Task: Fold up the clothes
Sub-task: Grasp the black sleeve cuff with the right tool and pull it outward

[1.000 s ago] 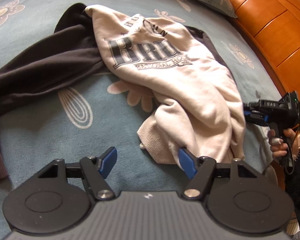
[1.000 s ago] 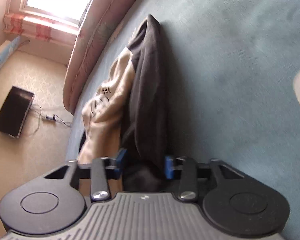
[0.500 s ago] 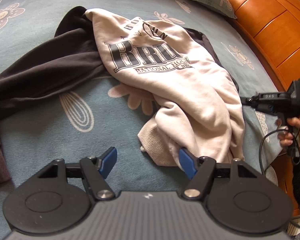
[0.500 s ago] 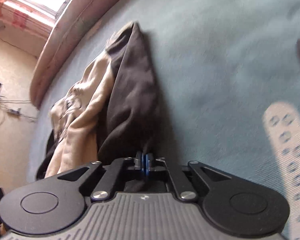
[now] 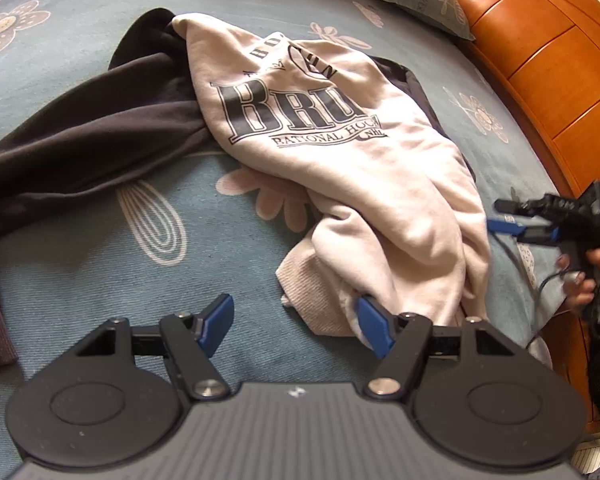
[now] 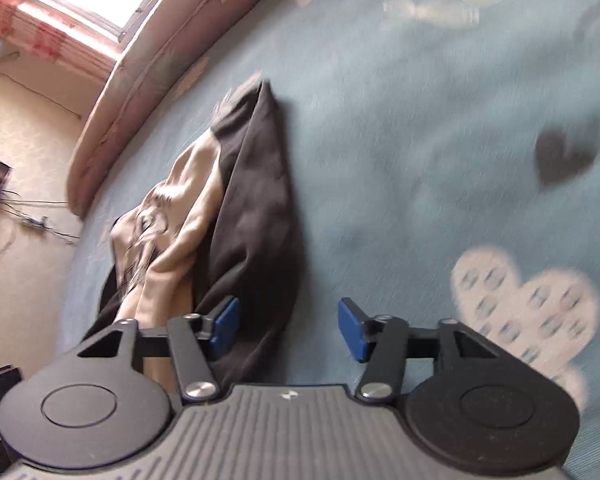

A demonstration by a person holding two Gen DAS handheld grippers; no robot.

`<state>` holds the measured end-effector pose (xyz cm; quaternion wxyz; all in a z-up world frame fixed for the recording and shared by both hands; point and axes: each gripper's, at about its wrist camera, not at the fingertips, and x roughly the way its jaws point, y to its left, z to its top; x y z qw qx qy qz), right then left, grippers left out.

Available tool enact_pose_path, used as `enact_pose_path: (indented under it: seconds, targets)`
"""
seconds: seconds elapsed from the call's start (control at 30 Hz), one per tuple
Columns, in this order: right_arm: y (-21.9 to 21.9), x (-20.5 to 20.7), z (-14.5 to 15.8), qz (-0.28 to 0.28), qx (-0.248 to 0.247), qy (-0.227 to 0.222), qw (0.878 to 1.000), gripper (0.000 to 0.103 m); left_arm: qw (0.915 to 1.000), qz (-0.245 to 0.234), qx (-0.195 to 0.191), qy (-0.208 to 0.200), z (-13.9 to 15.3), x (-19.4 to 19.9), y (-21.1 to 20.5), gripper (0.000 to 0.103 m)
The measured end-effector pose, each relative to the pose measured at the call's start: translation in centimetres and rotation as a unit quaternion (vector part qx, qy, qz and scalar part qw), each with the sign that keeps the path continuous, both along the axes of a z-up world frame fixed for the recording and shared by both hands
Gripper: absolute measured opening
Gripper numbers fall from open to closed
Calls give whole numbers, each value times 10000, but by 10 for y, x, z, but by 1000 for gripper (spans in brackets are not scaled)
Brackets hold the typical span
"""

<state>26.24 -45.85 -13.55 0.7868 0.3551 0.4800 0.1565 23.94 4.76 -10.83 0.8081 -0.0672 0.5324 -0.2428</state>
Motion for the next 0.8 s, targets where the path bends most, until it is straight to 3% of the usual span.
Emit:
enact_pose_path:
  seconds: [0.17,0.4,0.47,0.53,0.6,0.8]
  targets:
    - [16,4,-21,-126,964,-29,9953,62,10000,3,41,39,-1,-1,-1,68]
    - [49,33,-23,91,1183,-73,9929,59,10000,10,24,45,-1,-2,-2,68]
    - [46,24,-26,152,1156,44,9932,50,10000,13,4,58,-2,-2,-1,68]
    - [42,13,-30,215,1131,178,9932,22,10000,23,-18,92,-4,-1,1,69]
    - [44,11,-29,244,978,201,9947,2,9999,34,-24,119,-7,0,2,69]
    - [57,10,-17,393,283,194,9986,1,10000,48,-18,67,-5,-2,1,69]
